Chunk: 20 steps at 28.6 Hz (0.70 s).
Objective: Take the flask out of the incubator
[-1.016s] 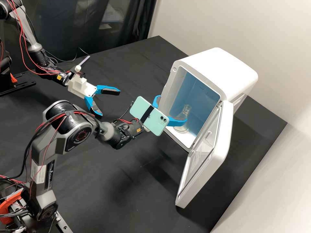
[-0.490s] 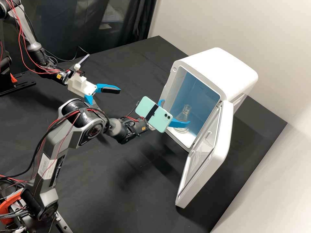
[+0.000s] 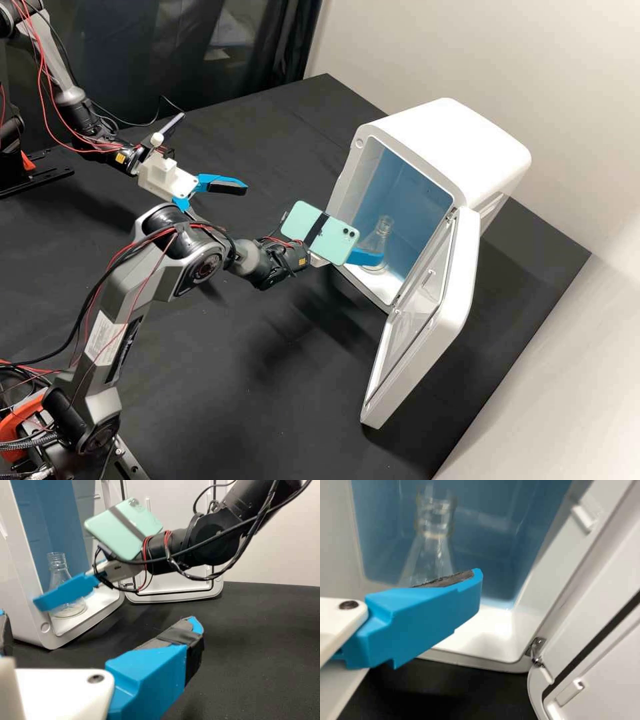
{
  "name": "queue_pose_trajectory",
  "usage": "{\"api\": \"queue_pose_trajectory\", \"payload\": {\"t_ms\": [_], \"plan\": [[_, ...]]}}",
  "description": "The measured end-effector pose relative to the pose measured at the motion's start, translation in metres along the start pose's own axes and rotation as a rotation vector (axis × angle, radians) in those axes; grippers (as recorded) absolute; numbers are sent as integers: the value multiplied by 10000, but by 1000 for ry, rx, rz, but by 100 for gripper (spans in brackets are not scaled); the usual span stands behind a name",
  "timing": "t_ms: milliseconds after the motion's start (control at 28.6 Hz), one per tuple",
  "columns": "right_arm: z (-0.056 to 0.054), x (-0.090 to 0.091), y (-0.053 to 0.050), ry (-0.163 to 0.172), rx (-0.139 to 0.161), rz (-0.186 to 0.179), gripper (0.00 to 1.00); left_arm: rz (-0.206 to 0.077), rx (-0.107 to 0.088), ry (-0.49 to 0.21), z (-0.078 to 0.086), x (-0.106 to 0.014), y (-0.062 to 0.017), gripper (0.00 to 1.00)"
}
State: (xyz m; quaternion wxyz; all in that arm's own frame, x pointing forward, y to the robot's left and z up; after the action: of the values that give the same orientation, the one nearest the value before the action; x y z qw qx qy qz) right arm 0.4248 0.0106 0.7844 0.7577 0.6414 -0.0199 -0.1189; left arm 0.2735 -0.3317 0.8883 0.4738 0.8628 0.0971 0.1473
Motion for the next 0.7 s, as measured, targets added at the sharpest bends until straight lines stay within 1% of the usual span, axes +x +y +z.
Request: {"api": "queue_pose_trajectory", "payload": {"t_ms": [70, 280, 420, 455, 525, 560, 595, 630, 665, 700], "plan": [[-8, 14, -31, -3, -14, -13, 100, 0, 0, 0, 0, 0, 0, 100], [-4, 30, -84, -12, -8, -22, 100, 0, 0, 0, 0, 0, 0, 100], [-1, 27, -90, -12, -10, -24, 100, 0, 0, 0, 0, 0, 0, 100], [18, 26, -83, -16, -8, -24, 100, 0, 0, 0, 0, 0, 0, 100], [59, 18, -69, -22, 5, -24, 100, 0, 0, -2, 5, 1, -1, 100], [82, 6, -45, -27, 21, -17, 100, 0, 0, -2, 5, 1, -1, 100], [112, -11, -15, -28, 43, -4, 100, 0, 0, -2, 5, 1, -1, 100], [164, -44, 23, -33, 71, 3, 100, -1, 0, -3, 10, 1, -2, 100], [195, -61, 47, -36, 85, 7, 100, -1, 0, -3, 10, 1, -2, 100], [206, -83, 88, -34, 103, 20, 100, -1, 0, -3, 10, 1, -2, 100]]}}
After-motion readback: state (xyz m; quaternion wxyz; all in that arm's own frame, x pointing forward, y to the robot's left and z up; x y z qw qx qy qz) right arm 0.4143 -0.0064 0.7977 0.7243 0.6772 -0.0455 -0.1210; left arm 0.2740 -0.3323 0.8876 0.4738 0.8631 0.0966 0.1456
